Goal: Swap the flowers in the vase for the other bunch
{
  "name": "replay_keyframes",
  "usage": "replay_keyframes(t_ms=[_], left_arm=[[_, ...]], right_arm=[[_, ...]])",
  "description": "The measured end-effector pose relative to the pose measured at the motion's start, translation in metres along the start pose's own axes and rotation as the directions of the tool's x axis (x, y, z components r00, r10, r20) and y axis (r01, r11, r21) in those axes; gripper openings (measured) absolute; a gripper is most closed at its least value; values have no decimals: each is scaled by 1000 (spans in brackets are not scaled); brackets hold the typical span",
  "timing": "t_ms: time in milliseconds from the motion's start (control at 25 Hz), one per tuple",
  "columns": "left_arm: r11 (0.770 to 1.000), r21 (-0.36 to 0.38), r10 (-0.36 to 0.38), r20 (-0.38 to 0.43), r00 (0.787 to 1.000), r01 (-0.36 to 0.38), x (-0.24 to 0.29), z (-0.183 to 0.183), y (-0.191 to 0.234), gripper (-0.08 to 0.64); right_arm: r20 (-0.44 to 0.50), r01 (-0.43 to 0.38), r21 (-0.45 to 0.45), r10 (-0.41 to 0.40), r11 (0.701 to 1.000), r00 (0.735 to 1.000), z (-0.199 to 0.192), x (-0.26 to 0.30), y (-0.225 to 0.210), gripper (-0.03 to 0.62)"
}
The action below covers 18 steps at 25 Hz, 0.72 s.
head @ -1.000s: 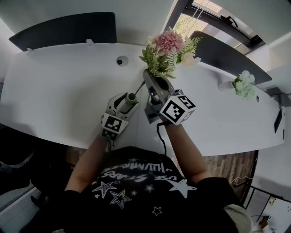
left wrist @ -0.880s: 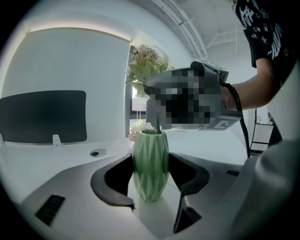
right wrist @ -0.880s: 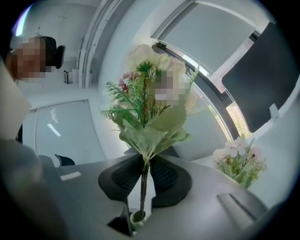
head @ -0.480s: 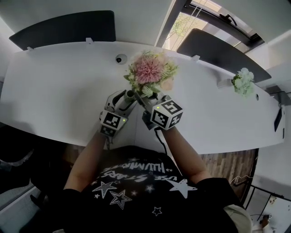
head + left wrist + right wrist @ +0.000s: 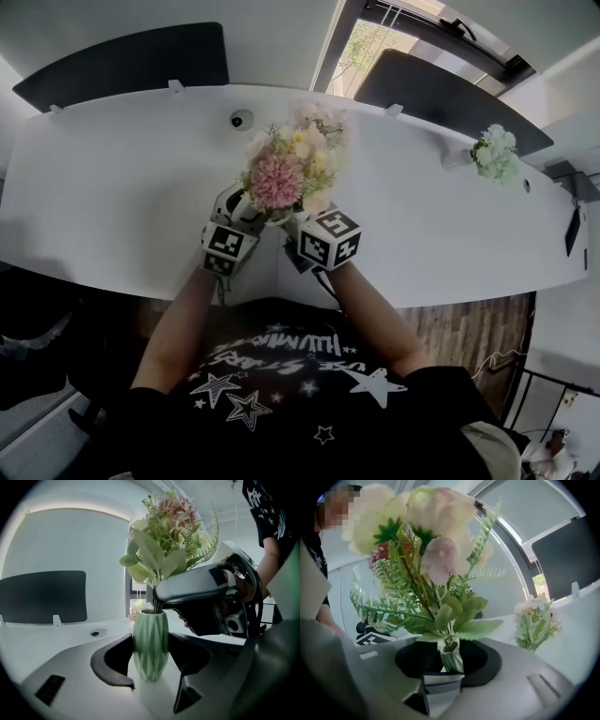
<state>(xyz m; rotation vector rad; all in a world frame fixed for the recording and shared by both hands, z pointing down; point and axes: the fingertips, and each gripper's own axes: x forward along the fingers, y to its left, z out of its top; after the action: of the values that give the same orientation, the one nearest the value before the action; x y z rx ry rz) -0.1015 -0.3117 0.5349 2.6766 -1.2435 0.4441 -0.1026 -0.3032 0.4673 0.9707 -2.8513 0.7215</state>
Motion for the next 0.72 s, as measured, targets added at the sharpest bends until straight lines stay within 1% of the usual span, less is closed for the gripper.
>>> replay_keyframes(t_ms=[120,200,320,360,480,720], left_arm=[[1000,-3,1,1,1000,-1,0,1,0,250],[1000,7,2,-4,1000,-2,1,1,0,250],[999,48,1,-25,1000,0,1,0,-2,252],[999,51,3,-23,1000,-2,0,1,-2,252],[999,34,19,-3,1000,-19,-3,3,-1,253],[998,13,56,-36,998,-55,-16,-10,-3,279]], right_arm=[[11,-6,7,6,1000,1000,-1,-6,4,144],[18,-6,6,5,1000,1000,-1,-12,5,152],[23,-3,12,2,1000,1000,-2,-20,6,163],[23,-2,19,2,1000,1000,-3,-23,6,163],[23,4,44,-5,999,1000,-9,-31,5,163],[28,10,68,-12,998,1000,-16,-49,4,163]])
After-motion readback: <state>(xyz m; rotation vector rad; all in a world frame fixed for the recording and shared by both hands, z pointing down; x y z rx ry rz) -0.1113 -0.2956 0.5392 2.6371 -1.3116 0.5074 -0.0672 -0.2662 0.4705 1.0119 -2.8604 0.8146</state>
